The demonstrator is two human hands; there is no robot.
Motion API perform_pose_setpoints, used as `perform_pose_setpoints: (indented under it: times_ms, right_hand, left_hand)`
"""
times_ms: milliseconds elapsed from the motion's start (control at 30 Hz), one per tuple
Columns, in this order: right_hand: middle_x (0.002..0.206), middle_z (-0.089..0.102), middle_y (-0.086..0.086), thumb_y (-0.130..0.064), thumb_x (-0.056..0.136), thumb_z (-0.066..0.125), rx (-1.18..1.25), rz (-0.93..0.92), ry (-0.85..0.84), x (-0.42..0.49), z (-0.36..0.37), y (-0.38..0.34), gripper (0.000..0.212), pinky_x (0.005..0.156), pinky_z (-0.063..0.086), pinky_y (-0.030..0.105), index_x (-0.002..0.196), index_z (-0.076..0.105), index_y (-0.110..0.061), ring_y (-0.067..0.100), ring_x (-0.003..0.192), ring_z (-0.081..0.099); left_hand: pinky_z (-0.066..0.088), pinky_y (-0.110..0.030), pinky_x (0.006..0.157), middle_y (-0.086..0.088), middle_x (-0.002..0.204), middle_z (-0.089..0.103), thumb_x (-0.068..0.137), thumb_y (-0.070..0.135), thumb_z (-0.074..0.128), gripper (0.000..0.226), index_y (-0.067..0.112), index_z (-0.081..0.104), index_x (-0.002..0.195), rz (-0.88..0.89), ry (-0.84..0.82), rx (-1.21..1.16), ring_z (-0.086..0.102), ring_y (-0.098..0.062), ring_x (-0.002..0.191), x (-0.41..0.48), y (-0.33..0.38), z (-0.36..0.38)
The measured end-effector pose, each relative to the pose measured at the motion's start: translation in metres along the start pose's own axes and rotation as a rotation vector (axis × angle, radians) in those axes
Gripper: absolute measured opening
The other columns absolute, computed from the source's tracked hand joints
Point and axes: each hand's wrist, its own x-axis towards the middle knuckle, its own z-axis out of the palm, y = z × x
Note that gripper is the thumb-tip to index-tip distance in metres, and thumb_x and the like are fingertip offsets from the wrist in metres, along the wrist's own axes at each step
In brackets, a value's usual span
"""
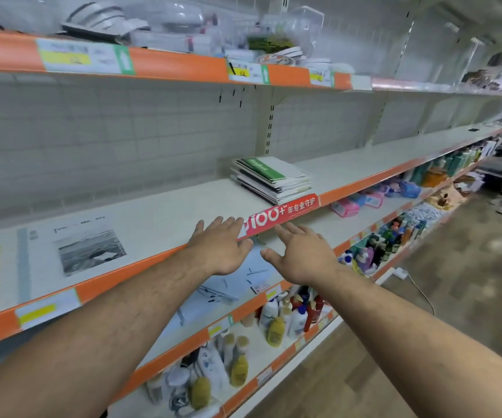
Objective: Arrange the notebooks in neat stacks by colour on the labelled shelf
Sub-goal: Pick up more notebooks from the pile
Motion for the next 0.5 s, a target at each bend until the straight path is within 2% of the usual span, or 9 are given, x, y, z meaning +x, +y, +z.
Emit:
perform_pose_setpoints:
  times_ms: [333,500]
  right_hand:
    - [0.164,0.019,0.003,-0.069,0.096,0.032,0.015,0.041,0.036,0.09,-0.007,0.069,0.077,0.122,0.018,0.043,0.157,0.021,-0.024,0.022,0.152,0.014]
    - [0.162,0.027,0.006,-0.066,0.096,0.036,0.011,0.055,0.08,0.148,-0.017,0.094,0.075,0.121,0.022,0.041,0.155,0.029,-0.021,0.025,0.149,0.022]
  left_hand:
    - [-0.001,-0.049,0.123,0.004,0.167,0.007,0.103,0.053,0.02,0.066,0.023,0.006,0.16,0.028,0.02,0.035,0.002,-0.017,0.154,0.116,0.027,-0.008]
    - [-0.001,-0.05,0.123,0.003,0.167,0.008,0.103,0.053,0.02,0.066,0.023,0.008,0.16,0.046,0.051,0.016,0.004,-0.016,0.153,0.18,0.028,-0.018]
